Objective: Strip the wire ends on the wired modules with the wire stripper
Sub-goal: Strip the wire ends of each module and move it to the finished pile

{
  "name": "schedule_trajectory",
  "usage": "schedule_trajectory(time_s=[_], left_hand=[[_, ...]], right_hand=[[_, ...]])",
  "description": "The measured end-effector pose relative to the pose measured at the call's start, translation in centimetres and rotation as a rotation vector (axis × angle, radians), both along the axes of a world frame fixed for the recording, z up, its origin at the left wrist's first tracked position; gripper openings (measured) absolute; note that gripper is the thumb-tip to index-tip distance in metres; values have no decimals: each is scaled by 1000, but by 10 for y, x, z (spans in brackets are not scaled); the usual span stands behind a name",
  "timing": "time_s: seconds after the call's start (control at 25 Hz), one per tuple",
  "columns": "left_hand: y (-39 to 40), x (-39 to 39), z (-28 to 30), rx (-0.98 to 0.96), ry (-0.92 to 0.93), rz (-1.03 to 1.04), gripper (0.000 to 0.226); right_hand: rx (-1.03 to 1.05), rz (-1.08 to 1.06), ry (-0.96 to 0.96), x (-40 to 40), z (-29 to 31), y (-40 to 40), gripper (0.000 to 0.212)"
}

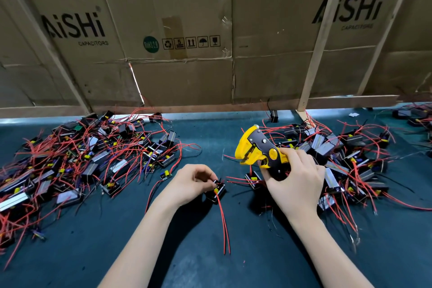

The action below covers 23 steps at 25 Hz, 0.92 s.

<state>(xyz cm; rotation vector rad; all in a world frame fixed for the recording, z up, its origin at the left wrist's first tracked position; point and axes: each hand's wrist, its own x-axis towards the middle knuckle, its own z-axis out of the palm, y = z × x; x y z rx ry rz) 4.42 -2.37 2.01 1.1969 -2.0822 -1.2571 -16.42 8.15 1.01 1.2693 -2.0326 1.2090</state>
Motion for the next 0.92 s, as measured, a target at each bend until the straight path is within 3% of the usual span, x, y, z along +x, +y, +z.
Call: schedule_trajectory(time_s=[0.2,0.32,0.44,0.6,0.92], left_hand=[[3,-3,5,-39,-43,2,21],[17,2,7,-335,-85,-10,20],[27,5,10,-596,-281,-77,14],[37,-1,16,-672,-522,-76,17],[25,-16,34,-623,-718,-150,23]], right_hand=[[16,25,10,3,0,1,44],[20,33,28,3,1,3,46],[26,35,12,2,1,4,45],[31,25,0,0,0,3,44],[28,26,37,-4,-3,3,49]])
